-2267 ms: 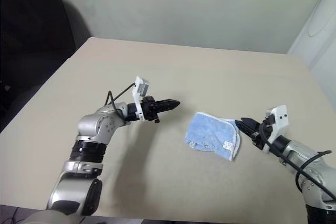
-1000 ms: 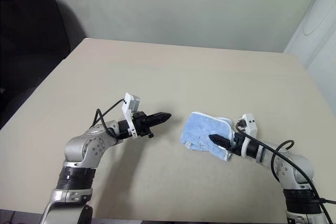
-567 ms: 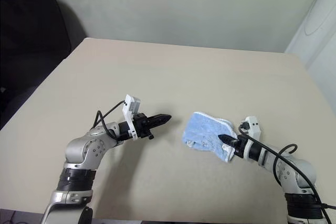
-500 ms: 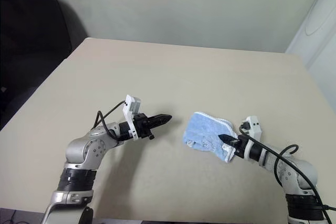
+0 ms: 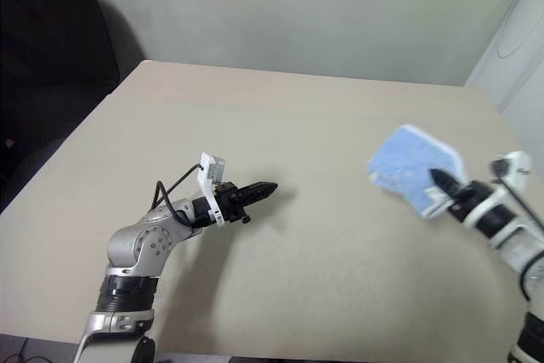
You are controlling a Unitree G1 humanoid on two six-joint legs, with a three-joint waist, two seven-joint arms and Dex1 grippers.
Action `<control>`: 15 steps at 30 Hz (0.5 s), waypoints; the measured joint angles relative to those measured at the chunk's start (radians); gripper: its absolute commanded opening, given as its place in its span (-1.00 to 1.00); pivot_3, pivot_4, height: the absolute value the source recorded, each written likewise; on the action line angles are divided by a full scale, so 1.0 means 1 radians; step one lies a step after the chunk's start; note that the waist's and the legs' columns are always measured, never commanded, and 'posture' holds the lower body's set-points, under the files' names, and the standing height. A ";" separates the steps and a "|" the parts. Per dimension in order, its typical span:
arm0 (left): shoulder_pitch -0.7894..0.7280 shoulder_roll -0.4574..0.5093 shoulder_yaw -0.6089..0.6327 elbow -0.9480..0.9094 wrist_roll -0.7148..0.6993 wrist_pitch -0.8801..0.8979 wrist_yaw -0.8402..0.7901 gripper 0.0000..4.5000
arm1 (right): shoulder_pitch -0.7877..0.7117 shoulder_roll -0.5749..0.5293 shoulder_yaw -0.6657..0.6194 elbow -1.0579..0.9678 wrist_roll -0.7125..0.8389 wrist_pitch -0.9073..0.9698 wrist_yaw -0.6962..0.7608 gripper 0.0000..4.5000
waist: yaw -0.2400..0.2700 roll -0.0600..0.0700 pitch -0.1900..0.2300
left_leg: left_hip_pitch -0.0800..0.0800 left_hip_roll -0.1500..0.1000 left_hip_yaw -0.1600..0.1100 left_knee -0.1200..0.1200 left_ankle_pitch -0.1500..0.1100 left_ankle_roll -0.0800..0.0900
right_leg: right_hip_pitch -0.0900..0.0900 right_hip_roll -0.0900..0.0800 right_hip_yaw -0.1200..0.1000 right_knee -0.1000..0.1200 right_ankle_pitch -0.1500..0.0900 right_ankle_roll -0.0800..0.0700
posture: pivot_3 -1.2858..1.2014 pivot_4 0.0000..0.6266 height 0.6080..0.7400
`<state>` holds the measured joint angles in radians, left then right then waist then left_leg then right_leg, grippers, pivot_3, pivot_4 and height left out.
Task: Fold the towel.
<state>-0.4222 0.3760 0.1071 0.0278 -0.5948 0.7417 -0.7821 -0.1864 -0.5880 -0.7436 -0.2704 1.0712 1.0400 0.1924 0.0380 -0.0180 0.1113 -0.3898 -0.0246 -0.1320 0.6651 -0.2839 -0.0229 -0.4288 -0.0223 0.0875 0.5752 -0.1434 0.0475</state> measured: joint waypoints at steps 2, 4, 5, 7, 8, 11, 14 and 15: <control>-0.004 -0.011 -0.001 0.003 -0.001 -0.002 0.002 -0.89 | -0.004 -0.014 -0.053 0.055 0.007 0.019 -0.084 -1.00 | -0.001 0.000 0.000 | 0.000 0.000 0.000 0.000 0.000 0.000 | 0.000 0.000 0.000 0.000 -0.002 0.003 | 0.03 -0.52 1.00; -0.017 -0.022 -0.002 0.014 -0.001 -0.007 0.003 -0.89 | -0.005 -0.013 -0.078 0.104 0.006 0.041 -0.168 -1.00 | -0.001 0.000 0.000 | 0.000 0.001 0.000 0.000 0.000 0.000 | 0.000 0.000 0.000 0.000 -0.002 0.004 | 0.03 -0.52 1.00; -0.024 -0.029 -0.004 0.017 0.000 -0.010 0.003 -0.89 | -0.007 -0.005 -0.086 0.128 0.006 0.047 -0.210 -1.00 | -0.001 0.000 0.000 | 0.000 0.001 0.000 0.000 0.000 0.000 | 0.000 0.000 0.000 0.000 -0.002 0.004 | 0.03 -0.52 1.00; -0.042 -0.042 -0.010 0.024 0.000 -0.019 0.003 -0.89 | -0.019 0.025 -0.095 0.171 0.004 0.051 -0.281 -1.00 | -0.001 0.001 0.000 | 0.001 0.001 0.001 0.000 0.001 0.002 | 0.000 0.000 0.000 0.000 -0.002 0.006 | 0.03 -0.52 1.00; -0.050 -0.045 -0.013 0.025 0.000 -0.021 0.003 -0.89 | -0.021 0.035 -0.095 0.186 0.003 0.051 -0.307 -1.00 | -0.002 0.001 0.000 | 0.001 0.001 0.001 0.000 0.002 0.004 | 0.000 0.000 0.000 0.000 -0.002 0.007 | 0.03 -0.52 1.00; -0.069 -0.046 -0.014 0.035 0.002 -0.023 0.003 -0.89 | -0.033 0.057 -0.097 0.227 -0.011 0.032 -0.365 -1.00 | -0.002 0.002 0.000 | 0.001 0.001 0.001 -0.001 0.001 0.005 | 0.000 0.000 0.000 0.000 -0.002 0.007 | 0.03 -0.52 1.00; -0.070 -0.047 -0.014 0.039 0.002 -0.024 0.003 -0.89 | -0.032 0.067 -0.097 0.254 -0.026 0.022 -0.396 -0.59 | -0.002 0.002 0.000 | 0.001 0.001 0.001 0.000 0.001 0.005 | 0.000 0.000 0.000 0.000 -0.002 0.008 | 0.03 -0.52 1.00; -0.070 -0.047 -0.014 0.040 0.002 -0.024 0.003 -0.89 | -0.030 0.067 -0.097 0.258 -0.033 0.022 -0.402 -0.45 | -0.002 0.002 0.000 | 0.000 0.001 0.001 0.000 0.001 0.005 | 0.000 0.000 0.000 0.000 -0.002 0.008 | 0.03 -0.52 1.00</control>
<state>-0.4920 0.3293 0.0927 0.0682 -0.5924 0.7178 -0.7793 -0.2163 -0.5215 -0.8408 -0.0127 1.0386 1.0619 -0.2095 0.0362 -0.0158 0.1112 -0.3893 -0.0240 -0.1312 0.6647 -0.2830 -0.0175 -0.4290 -0.0223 0.0875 0.5752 -0.1454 0.0553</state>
